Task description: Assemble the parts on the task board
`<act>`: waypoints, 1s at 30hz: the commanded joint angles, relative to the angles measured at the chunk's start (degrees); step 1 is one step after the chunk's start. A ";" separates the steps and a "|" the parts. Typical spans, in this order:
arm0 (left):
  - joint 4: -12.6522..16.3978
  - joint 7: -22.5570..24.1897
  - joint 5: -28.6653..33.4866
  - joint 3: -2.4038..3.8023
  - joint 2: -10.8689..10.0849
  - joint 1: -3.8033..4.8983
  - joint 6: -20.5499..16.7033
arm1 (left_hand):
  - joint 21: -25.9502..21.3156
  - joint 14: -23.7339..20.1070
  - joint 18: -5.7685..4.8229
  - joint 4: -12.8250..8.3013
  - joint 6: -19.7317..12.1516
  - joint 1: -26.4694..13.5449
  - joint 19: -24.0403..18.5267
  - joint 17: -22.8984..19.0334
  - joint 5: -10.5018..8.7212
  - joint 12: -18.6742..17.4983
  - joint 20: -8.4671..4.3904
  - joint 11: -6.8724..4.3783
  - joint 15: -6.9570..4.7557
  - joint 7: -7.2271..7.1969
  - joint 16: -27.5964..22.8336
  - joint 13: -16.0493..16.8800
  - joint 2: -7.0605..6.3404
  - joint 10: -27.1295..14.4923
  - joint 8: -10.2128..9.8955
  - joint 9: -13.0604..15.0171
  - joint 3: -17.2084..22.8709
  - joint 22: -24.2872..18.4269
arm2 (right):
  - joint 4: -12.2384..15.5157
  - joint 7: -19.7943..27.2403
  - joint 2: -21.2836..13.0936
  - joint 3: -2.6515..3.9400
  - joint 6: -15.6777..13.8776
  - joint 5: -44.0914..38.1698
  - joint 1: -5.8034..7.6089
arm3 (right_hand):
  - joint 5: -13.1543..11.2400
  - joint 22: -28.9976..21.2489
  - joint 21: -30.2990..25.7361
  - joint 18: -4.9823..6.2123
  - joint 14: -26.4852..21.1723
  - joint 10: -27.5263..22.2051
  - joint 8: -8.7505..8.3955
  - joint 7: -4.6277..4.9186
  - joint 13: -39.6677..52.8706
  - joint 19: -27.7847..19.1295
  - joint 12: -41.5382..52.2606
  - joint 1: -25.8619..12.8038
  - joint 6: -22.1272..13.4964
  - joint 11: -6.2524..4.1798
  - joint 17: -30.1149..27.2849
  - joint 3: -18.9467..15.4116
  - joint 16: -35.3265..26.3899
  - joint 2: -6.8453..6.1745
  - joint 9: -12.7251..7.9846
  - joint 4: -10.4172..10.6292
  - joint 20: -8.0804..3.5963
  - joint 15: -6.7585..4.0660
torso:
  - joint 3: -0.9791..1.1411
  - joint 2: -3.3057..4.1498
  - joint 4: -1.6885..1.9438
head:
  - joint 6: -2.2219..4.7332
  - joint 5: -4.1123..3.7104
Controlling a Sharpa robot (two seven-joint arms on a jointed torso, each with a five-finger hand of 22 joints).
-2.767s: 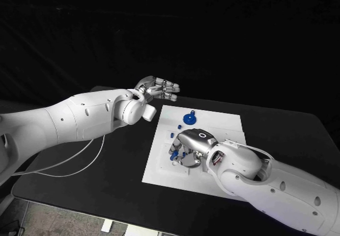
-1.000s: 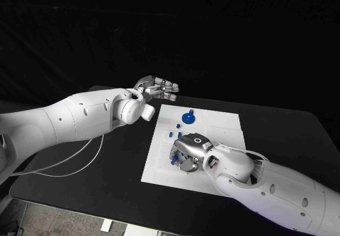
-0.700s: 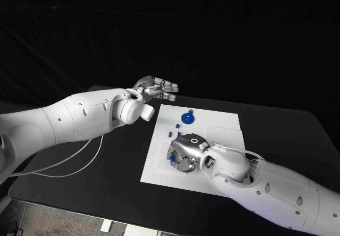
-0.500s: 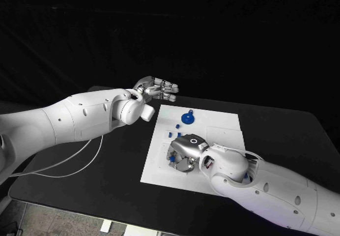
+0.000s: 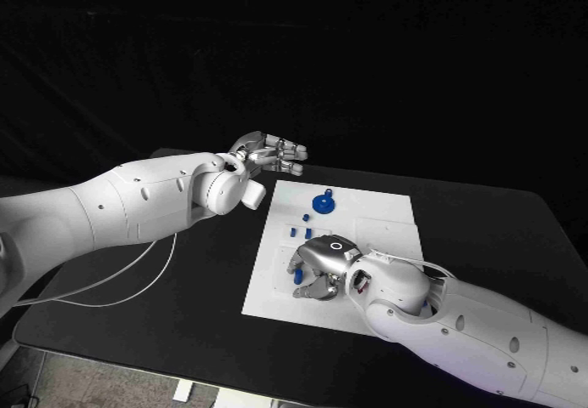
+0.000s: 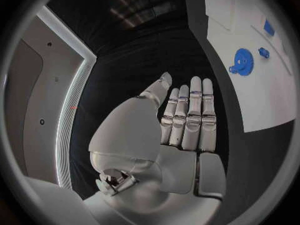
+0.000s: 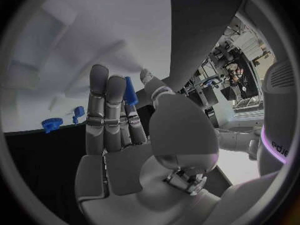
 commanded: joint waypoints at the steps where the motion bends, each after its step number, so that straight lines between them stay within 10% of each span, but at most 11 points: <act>1: 0.08 0.20 0.28 0.04 0.08 0.03 0.94 | 0.08 -0.49 -0.08 -0.15 -0.29 0.11 0.33 -0.08 -0.14 0.14 0.18 0.06 -0.06 -0.06 -0.31 0.01 0.21 -0.46 -0.04 0.08 -0.22 -0.04 | 0.24 -0.02 -0.23 -0.10 -1.78 0.74 -0.13 | 0.41 -0.59 -0.74 0.73 -0.52 -1.23 -0.04 -0.45 0.09 1.81 0.17 1.44 -0.46 0.25 -0.56 -1.33 -0.37 -0.53 -0.08 2.08 0.53 0.16 | 0.06 0.00 -0.03 | -0.01 -0.04; 13: 0.00 0.17 0.27 0.01 0.04 0.02 1.05 | 0.06 -0.56 -0.07 -0.16 -0.41 0.17 0.29 -0.09 -0.13 0.16 0.22 0.09 -0.03 -0.03 -0.32 0.01 0.24 -0.56 -0.03 0.08 -0.23 -0.23 | 3.62 2.83 -3.10 0.93 -11.63 5.17 -0.13 | 2.95 -2.33 -2.61 1.26 -1.33 -1.09 -0.07 -1.43 0.04 2.06 0.16 4.32 -2.49 0.37 -3.12 -9.96 0.00 -3.16 -0.07 11.37 0.90 0.41 | 0.04 -0.02 0.00 | 0.34 -0.59; 20: -0.14 0.17 0.27 -0.04 -0.16 0.01 1.01 | 0.06 -0.56 -0.07 -0.16 -0.41 0.17 0.29 -0.09 -0.13 0.16 0.22 0.09 -0.03 -0.03 -0.32 0.01 0.24 -0.56 -0.03 0.08 -0.23 -0.23 | 6.43 3.02 -8.55 5.88 -14.15 10.17 -0.12 | 5.75 -1.52 -0.44 -0.59 -0.05 7.30 -0.12 0.77 0.16 2.20 0.26 0.45 -1.44 -1.36 -3.00 -12.34 0.78 -0.03 -0.10 9.77 -0.24 -0.61 | 0.03 -0.09 -0.09 | 0.58 -1.44; 26: -0.14 0.45 0.28 -0.10 -0.07 -0.38 0.86 | 0.10 -0.55 -0.06 -0.08 -0.45 0.08 0.32 -0.08 -0.12 0.19 0.24 0.09 -0.02 -0.01 -0.27 0.01 0.27 -0.56 -0.01 0.08 -0.28 -0.47 | 6.59 2.48 -14.27 9.59 -10.87 18.37 -0.08 | 5.37 -0.40 1.69 -1.59 0.94 17.55 -0.02 -0.99 1.52 2.36 2.45 -0.74 2.43 -4.34 -1.84 -12.01 1.64 3.09 0.12 9.13 -2.24 -2.83 | 0.15 -0.32 -0.27 | 1.01 -3.35; 30: -0.04 0.75 0.29 -0.11 0.11 -0.81 0.85 | 0.10 -0.55 -0.06 -0.08 -0.45 0.08 0.32 -0.08 -0.12 0.19 0.24 0.09 -0.02 -0.01 -0.27 0.01 0.27 -0.56 -0.01 0.08 -0.28 -0.47 | 6.37 0.43 -17.76 10.69 -6.43 28.84 -0.06 | 4.27 -0.22 2.15 -3.20 0.86 21.08 -0.22 -1.81 7.54 2.18 9.98 -0.11 4.61 -6.48 -0.99 -9.46 1.28 5.22 0.07 7.57 -3.82 -4.31 | 0.34 -0.61 -0.56 | 1.49 -4.24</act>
